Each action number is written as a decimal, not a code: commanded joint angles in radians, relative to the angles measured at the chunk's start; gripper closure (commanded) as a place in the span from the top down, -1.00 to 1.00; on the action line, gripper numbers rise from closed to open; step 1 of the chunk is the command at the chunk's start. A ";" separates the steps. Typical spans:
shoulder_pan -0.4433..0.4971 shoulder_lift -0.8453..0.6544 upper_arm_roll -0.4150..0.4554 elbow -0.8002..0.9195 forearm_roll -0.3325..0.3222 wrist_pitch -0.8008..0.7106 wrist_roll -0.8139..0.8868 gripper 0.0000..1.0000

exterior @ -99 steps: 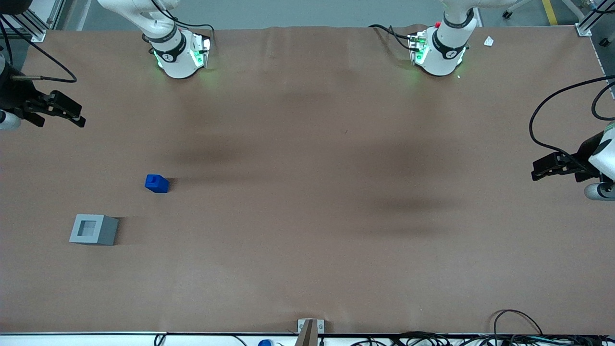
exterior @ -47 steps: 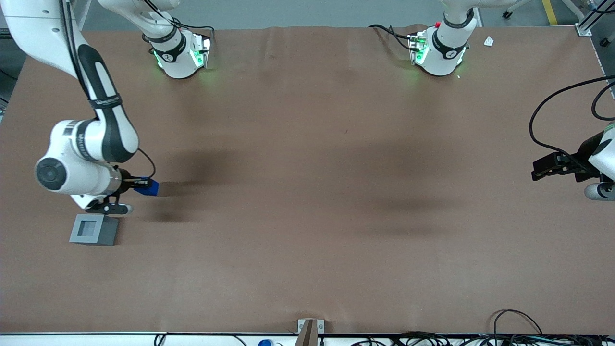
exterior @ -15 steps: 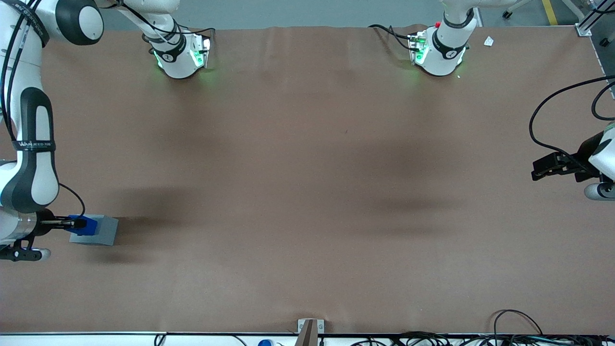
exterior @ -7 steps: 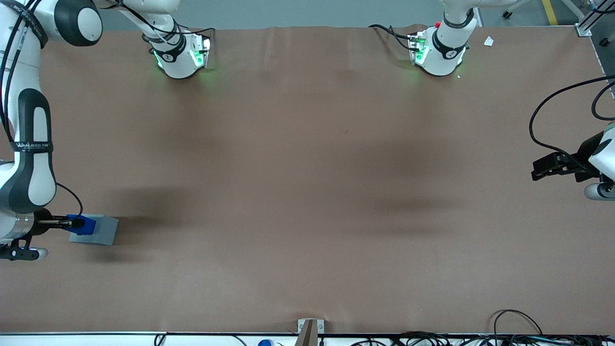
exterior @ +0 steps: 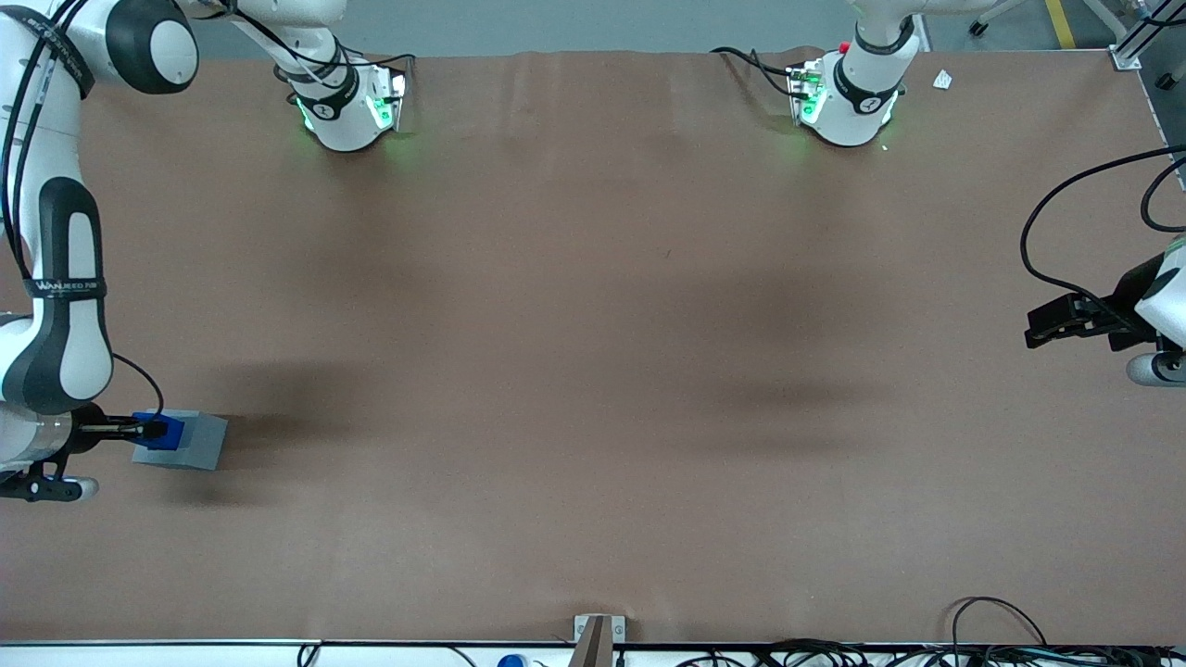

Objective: Insert blue part into gray base with right arm
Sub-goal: 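Lower the blue block into the gray base's recess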

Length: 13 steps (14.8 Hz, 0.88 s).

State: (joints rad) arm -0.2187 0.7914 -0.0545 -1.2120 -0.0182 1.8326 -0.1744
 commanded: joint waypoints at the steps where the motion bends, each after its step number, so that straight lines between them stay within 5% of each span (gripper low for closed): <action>1: -0.005 0.005 0.012 0.006 -0.008 -0.010 -0.011 1.00; 6: 0.034 -0.066 0.015 0.008 -0.008 -0.080 -0.010 1.00; 13: 0.154 -0.417 0.016 -0.067 0.001 -0.280 0.006 1.00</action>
State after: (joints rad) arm -0.0913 0.5159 -0.0396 -1.1616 -0.0172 1.5501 -0.1792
